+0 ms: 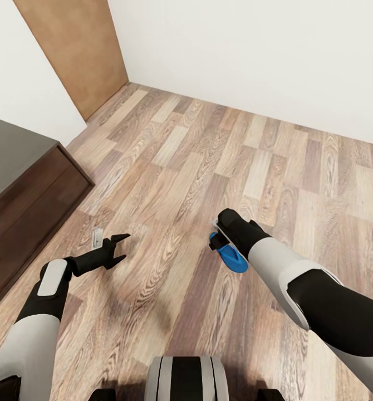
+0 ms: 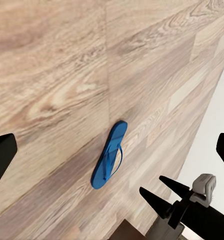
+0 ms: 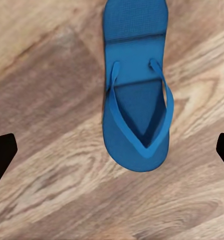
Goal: In the bedroom, move the book from the bed onto either nightstand, and place the two sandals side by side next to the bed.
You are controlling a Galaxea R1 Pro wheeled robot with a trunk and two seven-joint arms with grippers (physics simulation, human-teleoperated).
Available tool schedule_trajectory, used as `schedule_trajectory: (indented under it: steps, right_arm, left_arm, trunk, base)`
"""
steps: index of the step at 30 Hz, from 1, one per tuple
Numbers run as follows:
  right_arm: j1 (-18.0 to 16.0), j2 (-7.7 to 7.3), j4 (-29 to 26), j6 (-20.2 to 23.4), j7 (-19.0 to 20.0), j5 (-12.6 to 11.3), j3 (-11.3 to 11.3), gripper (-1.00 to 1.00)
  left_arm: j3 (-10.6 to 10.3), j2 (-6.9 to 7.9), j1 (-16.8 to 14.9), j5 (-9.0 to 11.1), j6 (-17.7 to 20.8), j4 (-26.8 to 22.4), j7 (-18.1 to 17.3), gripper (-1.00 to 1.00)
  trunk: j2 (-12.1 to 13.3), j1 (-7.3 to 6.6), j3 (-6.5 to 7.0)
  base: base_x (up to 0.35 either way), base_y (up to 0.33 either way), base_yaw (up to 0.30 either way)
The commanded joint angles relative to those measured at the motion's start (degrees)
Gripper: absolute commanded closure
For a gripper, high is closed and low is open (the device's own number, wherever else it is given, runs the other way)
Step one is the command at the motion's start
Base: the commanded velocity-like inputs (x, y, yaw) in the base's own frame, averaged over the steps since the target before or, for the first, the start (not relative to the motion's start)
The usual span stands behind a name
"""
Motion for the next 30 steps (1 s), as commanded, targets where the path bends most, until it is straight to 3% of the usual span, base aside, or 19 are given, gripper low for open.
schedule_trajectory:
  steps: [1,18,30]
  right_arm:
    - [-0.2,-0.02,-0.1,0.2,0.5,0.6,0.2,-1.00]
    - [-1.6,-0.08,-0.1,0.2,0.5,0.6,0.2,-1.00]
    - [-1.8,-0.26,-0.1,0.2,0.5,0.6,0.2,-1.00]
  left_arm:
    - [0.2,-0.04,0.0,-0.5,0.3,-0.5,-0.5,-1.00]
    - [0.1,0.01,0.0,-0.5,0.3,-1.4,-0.5,-1.00]
    - [0.1,0.02,0.0,-0.5,0.3,-1.5,-0.5,-1.00]
  trunk:
    - [0.0,0.01,-0.26]
    - [-0.3,0.45,-4.03]
    - [-0.3,0.45,-4.03]
  base:
    - [0.000,0.000,0.000]
    - [0.000,0.000,0.000]
    - [0.000,0.000,0.000]
